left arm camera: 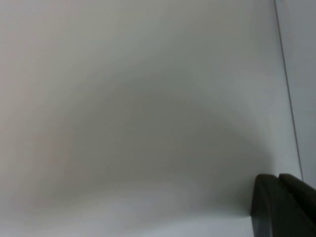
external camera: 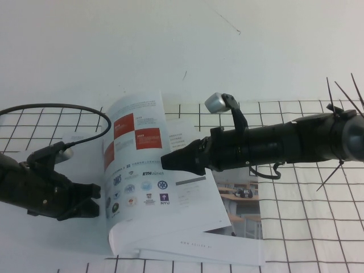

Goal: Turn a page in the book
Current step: Open the closed book

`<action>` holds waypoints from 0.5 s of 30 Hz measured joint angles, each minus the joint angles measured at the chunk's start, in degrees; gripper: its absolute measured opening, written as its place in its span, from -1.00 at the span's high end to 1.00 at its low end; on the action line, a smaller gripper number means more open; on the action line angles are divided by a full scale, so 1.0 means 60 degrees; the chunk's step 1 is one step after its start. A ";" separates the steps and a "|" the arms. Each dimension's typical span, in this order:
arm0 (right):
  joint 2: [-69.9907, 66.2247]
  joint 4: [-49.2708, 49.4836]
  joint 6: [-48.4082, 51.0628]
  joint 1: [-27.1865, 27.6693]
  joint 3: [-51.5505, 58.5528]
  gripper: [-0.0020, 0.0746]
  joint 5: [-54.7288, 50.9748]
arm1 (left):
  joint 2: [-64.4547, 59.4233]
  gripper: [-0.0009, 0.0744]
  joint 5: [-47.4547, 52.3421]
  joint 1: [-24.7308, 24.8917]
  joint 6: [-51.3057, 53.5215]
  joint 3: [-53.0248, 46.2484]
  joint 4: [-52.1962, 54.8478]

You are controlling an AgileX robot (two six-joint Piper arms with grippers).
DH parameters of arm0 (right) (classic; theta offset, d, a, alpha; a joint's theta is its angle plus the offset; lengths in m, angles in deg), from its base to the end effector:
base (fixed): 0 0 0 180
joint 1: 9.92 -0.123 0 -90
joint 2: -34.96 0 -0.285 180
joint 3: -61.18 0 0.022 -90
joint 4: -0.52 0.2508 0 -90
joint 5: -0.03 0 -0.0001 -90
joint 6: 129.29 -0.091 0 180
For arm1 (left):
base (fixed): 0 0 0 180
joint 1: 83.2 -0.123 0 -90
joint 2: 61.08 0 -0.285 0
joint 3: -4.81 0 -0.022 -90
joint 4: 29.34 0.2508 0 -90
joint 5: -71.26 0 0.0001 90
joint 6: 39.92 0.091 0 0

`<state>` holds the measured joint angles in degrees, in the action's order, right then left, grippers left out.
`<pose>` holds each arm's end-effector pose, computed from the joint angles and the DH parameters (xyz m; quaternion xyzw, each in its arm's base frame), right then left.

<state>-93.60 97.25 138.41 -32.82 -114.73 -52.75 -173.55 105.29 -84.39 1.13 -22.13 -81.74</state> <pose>0.3618 0.2310 0.1611 -0.2725 0.7722 0.5007 0.2805 0.3150 -0.0339 0.1327 -0.0248 0.9618 -0.2311 0.1443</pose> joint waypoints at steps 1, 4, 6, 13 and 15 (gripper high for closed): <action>0.0000 0.0002 0.0016 0.0000 0.0000 -0.06 -0.0087 | 0.0000 0.99 0.0006 0.0000 0.0000 0.0000 0.0000; 0.0000 0.0016 0.0081 0.0000 0.0000 -0.06 -0.0364 | 0.0000 0.99 0.0022 0.0000 0.0000 0.0000 -0.0018; 0.0000 0.0016 0.0153 0.0000 0.0000 -0.06 -0.0621 | 0.0000 0.99 0.0022 0.0000 0.0000 0.0000 -0.0035; 0.0000 0.0016 0.0221 0.0000 -0.0420 -0.06 -0.1583 | 0.0000 0.99 0.0043 0.0000 0.0000 0.0000 -0.0071; 0.0000 0.0016 0.0221 -0.0014 -0.0570 -0.06 -0.1710 | 0.0000 0.99 0.0064 0.0000 0.0075 0.0000 -0.0145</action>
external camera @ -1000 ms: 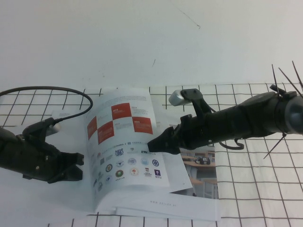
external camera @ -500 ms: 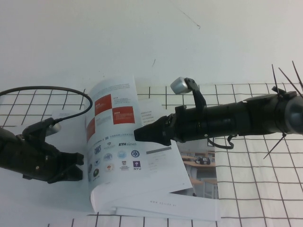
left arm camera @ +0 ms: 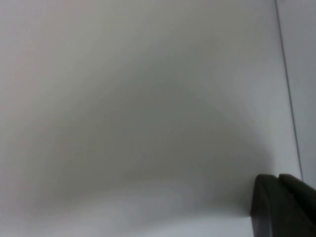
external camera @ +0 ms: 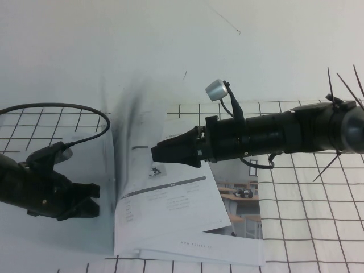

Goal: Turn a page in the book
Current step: Open the closed book

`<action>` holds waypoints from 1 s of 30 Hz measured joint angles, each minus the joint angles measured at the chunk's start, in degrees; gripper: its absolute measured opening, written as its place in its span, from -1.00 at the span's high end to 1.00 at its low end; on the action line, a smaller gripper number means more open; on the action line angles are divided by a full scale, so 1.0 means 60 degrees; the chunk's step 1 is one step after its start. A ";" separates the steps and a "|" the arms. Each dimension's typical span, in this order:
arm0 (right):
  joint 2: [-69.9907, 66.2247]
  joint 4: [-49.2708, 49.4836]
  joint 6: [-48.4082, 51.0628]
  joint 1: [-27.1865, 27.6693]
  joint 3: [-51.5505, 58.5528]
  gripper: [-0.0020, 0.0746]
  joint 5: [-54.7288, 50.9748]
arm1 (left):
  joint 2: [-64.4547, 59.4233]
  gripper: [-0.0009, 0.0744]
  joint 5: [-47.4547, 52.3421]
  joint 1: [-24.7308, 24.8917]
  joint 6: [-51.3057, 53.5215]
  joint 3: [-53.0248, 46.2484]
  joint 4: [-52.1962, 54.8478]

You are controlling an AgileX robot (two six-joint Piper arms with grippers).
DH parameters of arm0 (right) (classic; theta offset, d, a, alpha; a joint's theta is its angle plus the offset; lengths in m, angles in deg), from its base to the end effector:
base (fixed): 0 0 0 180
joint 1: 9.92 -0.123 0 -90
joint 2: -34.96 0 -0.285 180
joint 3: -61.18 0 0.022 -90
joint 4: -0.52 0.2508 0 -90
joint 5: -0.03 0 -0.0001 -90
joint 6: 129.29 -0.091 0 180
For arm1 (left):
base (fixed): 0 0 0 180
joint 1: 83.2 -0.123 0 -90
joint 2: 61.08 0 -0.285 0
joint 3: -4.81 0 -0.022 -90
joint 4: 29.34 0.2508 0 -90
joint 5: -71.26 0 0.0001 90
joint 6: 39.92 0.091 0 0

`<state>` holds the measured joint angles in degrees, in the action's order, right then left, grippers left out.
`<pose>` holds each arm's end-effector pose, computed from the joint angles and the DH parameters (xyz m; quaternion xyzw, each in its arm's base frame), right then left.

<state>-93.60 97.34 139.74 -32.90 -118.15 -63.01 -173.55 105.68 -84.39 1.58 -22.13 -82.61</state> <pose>0.3587 0.2397 0.1857 -0.3189 0.7076 0.5640 0.2820 0.3150 -0.0348 0.1332 -0.0263 0.9605 -0.2367 0.1442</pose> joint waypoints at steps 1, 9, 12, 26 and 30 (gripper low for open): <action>0.0000 0.0000 0.0000 0.0000 -0.0082 -0.06 -0.0043 | 0.0000 0.99 0.0023 0.0000 0.0054 0.0000 -0.0074; 0.0000 0.0000 0.0000 -0.0045 -0.0208 -0.06 -0.0009 | -0.0098 0.99 0.0174 -0.0003 0.0679 0.0000 -0.0756; 0.0000 0.0000 0.0000 -0.0045 -0.0224 -0.06 0.0040 | -0.0115 0.99 0.0220 -0.0003 0.0758 0.0000 -0.0839; 0.0000 0.0000 0.0067 -0.0045 -0.0224 -0.06 0.0705 | 0.2141 0.98 0.0422 0.0059 0.1482 -0.0083 -0.0833; 0.0000 0.0000 0.0091 -0.0045 -0.0224 -0.06 0.0728 | 0.3574 0.98 0.0303 0.0555 0.1548 -0.0083 -0.0187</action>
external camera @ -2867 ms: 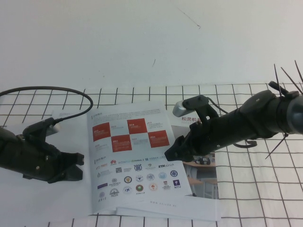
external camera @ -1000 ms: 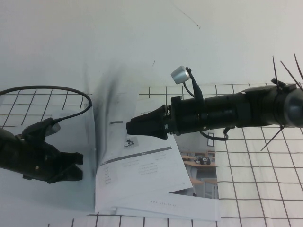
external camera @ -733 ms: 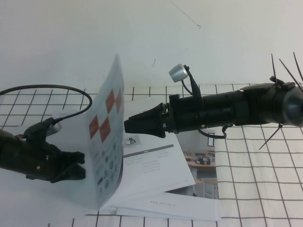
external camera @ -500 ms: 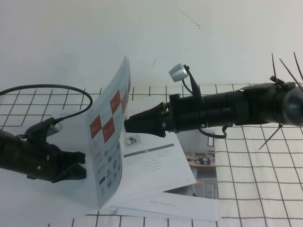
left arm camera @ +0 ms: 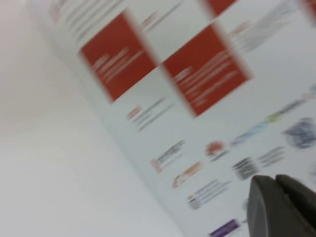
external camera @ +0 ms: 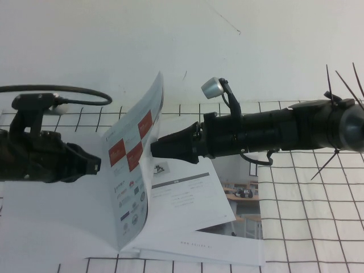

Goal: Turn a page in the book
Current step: Open the closed book

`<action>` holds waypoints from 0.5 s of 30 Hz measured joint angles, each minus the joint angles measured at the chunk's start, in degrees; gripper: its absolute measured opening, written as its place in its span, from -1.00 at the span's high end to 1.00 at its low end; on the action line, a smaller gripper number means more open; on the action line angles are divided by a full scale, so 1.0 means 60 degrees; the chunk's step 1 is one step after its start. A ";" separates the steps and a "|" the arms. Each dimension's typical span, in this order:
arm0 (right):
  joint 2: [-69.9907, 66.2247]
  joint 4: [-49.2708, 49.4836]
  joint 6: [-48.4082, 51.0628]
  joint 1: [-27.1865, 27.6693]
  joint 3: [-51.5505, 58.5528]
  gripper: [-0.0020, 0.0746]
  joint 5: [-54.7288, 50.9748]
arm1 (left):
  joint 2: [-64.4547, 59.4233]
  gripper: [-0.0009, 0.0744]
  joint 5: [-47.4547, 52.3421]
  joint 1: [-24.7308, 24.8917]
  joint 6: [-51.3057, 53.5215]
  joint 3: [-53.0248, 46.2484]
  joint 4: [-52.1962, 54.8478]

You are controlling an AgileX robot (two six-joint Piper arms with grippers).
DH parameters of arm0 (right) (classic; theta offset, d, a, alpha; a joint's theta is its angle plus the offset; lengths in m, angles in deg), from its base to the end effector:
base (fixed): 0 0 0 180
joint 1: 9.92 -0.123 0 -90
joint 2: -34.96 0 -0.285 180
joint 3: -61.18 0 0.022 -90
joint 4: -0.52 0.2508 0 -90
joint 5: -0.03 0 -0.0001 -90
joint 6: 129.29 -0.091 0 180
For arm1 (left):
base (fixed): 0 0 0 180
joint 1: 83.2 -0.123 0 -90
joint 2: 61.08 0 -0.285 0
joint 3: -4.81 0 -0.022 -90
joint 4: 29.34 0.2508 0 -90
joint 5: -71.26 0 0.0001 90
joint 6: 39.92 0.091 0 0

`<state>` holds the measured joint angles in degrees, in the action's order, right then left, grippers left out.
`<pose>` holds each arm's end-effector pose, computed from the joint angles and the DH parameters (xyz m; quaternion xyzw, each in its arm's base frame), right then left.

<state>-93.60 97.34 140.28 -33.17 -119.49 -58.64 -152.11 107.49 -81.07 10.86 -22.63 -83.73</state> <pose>0.3665 0.2415 0.1875 -0.3170 0.7205 0.5361 0.3049 0.2838 -0.0544 0.2452 0.1175 0.9109 -0.2335 0.3193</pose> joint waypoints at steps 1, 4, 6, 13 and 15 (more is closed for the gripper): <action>0.0000 0.0000 0.0000 0.0000 0.0000 -0.06 0.0000 | 0.0374 0.98 -0.0103 0.0237 0.0000 -0.0016 0.0229; 0.0000 0.0000 0.0000 0.0000 0.0000 -0.06 0.0021 | 0.1447 0.98 -0.0630 0.1256 -0.0421 -0.0076 0.1124; 0.0000 0.0000 0.0000 0.0000 0.0000 -0.06 0.0036 | 0.2044 0.98 -0.1162 0.2004 -0.1125 -0.0143 0.2030; 0.0000 0.0000 0.0022 0.0000 0.0000 -0.06 0.0036 | 0.3709 0.98 -0.2240 0.4547 -0.5917 -0.0739 0.6946; 0.0000 0.0000 0.0060 0.0000 0.0000 -0.06 0.0036 | 0.3978 0.98 -0.2260 0.5207 -0.7308 -0.0967 0.8326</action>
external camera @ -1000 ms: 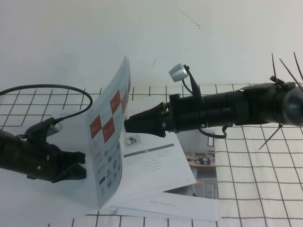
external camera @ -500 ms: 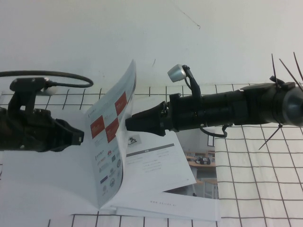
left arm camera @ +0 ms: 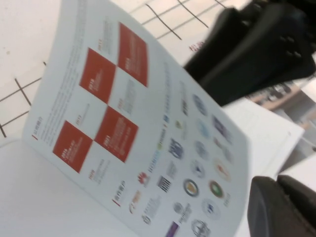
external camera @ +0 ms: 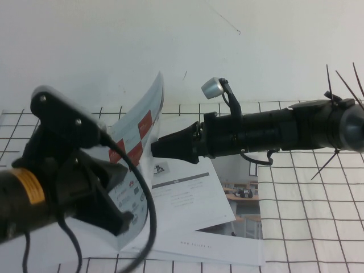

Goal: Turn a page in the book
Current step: Open the closed book

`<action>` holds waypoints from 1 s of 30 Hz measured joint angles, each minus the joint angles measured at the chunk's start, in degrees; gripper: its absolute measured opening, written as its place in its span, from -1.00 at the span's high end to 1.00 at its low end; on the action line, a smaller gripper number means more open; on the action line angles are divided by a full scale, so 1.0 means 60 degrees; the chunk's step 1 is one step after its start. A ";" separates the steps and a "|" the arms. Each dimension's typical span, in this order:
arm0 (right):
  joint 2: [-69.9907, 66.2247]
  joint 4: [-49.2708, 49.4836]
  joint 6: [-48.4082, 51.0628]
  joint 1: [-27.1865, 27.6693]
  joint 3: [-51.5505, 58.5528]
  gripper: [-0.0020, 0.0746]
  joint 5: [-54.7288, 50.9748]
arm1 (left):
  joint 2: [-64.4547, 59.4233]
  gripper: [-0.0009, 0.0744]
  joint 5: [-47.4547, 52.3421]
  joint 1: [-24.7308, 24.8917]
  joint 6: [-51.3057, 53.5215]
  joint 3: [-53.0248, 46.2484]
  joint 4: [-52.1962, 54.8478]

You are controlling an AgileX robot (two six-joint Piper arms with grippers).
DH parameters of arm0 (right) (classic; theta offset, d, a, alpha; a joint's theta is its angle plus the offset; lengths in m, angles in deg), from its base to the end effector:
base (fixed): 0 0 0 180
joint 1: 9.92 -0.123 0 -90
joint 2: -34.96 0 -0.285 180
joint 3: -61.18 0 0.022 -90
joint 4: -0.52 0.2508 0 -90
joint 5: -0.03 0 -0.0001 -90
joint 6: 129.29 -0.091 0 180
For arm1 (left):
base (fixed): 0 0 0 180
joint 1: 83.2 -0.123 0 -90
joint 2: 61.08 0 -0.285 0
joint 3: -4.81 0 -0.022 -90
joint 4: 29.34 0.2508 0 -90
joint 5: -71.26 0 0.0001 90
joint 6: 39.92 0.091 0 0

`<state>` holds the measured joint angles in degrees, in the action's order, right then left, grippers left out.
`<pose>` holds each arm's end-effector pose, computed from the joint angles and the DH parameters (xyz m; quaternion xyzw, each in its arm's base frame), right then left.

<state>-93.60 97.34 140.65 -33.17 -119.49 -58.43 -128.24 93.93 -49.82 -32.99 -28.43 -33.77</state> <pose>0.3667 0.2414 0.1873 -0.3188 0.7205 0.5338 0.3072 0.1791 -0.1212 0.3124 0.2799 0.8330 -0.1383 0.4568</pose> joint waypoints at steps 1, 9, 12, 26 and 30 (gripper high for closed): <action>0.0000 0.0000 0.0028 0.0000 0.0000 -0.06 0.0000 | 0.0082 0.98 0.0000 0.0392 -0.0742 -0.0139 0.0738; 0.0000 0.0000 0.0095 0.0000 0.0000 -0.06 0.0067 | -0.0105 0.98 0.0114 0.3340 -0.7080 -0.0841 0.7014; 0.0000 0.0000 0.0118 0.0000 0.0000 -0.06 0.0085 | -0.0453 0.98 0.0136 0.4147 -0.9377 -0.0841 0.9321; 0.0000 0.0000 0.0355 0.0000 0.0000 -0.06 0.0107 | -0.4099 0.98 0.1316 0.4808 -1.4556 -0.0841 1.4512; 0.0000 0.0000 0.0355 0.0019 0.0000 -0.06 0.0073 | -0.4564 0.98 0.2557 0.4808 -1.5190 -0.0841 1.4892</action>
<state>-93.60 97.34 142.78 -33.06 -119.49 -57.99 -155.62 109.28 -20.97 -124.12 -33.48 55.58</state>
